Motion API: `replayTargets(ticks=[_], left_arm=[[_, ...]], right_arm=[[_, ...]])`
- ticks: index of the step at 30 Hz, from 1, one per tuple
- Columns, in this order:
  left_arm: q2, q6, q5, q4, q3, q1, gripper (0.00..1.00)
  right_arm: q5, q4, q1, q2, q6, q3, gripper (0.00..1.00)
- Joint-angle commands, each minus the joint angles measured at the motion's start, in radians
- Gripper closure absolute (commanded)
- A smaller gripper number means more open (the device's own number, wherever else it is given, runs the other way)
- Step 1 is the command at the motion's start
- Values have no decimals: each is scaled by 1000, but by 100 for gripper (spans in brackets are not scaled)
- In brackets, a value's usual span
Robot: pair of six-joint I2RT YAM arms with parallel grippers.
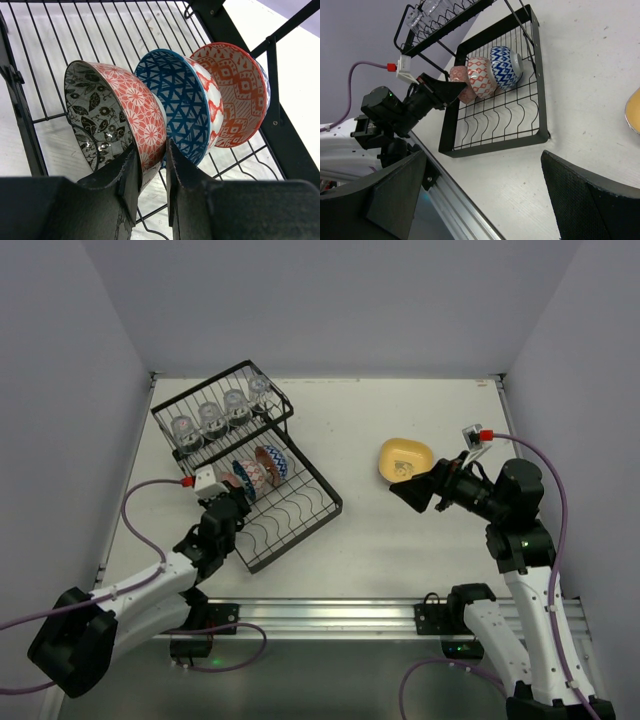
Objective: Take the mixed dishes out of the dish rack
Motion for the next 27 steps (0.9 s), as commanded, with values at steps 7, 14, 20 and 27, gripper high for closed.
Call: replayTargets(ticks=[7, 14, 20, 27], left_arm=[[-57, 25, -17, 206, -26, 10, 100], [-96, 60, 25, 342, -70, 10, 100], [-106, 78, 28, 369, -67, 10, 100], [-164, 80, 28, 303, -67, 8, 100]], right_arm=[[6, 8, 9, -7, -11, 24, 1], [3, 15, 8, -4, -11, 25, 1], [-3, 17, 8, -2, -14, 22, 1], [-3, 28, 8, 5, -16, 21, 1]])
